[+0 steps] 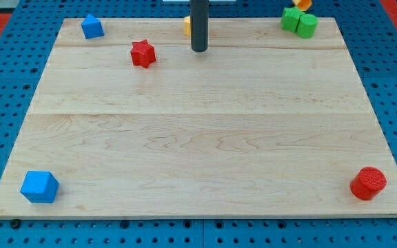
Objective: Move the blue triangle closer to the blue cube
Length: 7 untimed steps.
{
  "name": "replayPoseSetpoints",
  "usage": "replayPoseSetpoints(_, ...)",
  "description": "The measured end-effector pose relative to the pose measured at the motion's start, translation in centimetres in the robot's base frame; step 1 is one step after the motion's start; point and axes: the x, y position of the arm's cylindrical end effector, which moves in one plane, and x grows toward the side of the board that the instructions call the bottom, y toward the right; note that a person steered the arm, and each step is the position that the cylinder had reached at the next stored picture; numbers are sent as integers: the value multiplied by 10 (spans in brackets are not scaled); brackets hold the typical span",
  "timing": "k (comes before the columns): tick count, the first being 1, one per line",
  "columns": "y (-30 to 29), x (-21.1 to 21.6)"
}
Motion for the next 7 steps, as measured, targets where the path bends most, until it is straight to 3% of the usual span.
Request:
replayPoseSetpoints(3, -126, -75)
replayPoseSetpoints(5, -230, -89)
replayPoseSetpoints(7, -248, -89)
